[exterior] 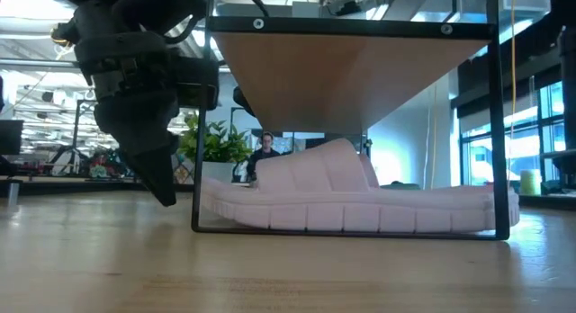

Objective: Pick and place slides into the shelf
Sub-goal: Adjust the pink slides under the shelf

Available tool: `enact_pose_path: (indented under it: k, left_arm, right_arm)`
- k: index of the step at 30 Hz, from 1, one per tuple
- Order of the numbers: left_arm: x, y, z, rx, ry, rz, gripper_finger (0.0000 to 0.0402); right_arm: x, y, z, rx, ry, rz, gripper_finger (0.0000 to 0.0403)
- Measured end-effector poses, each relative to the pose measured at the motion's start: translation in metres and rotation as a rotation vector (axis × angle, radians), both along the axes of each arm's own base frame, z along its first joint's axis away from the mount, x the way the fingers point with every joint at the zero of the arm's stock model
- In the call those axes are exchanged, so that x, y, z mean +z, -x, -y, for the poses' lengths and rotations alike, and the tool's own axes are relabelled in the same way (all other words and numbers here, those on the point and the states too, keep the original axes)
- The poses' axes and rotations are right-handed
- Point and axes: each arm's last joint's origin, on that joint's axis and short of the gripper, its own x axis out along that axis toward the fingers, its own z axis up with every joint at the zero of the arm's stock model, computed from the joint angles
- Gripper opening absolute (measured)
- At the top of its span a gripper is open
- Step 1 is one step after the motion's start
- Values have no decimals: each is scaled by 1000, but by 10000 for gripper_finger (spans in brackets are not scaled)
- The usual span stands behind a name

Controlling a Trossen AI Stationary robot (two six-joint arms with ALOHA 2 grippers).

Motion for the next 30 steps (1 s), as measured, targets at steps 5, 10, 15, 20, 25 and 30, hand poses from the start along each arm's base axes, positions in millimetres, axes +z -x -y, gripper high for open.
enact_pose_path:
  k: [5, 10, 15, 20, 25, 30]
  left_arm:
    - [-2, 3, -1, -3, -3, -35, 189]
    - [-2, 4, -1, -15, 11, -53, 189]
    - [-3, 5, -1, -29, 27, -63, 189]
    - [-3, 5, -1, -31, 27, -68, 189]
    - [-3, 6, -1, -30, 24, -75, 189]
    - [-3, 6, -1, -30, 22, -75, 189]
  right_arm:
    - [15, 7, 2, -63, -111, -28, 10]
    - [35, 16, 21, -93, -143, 1, 10]
    - [51, 30, 59, -147, -196, 42, 10]
    - [46, 49, 108, -220, -338, 105, 10]
    - [28, 68, 149, -277, -498, 223, 10]
    - [2, 78, 181, -346, -572, 310, 10]
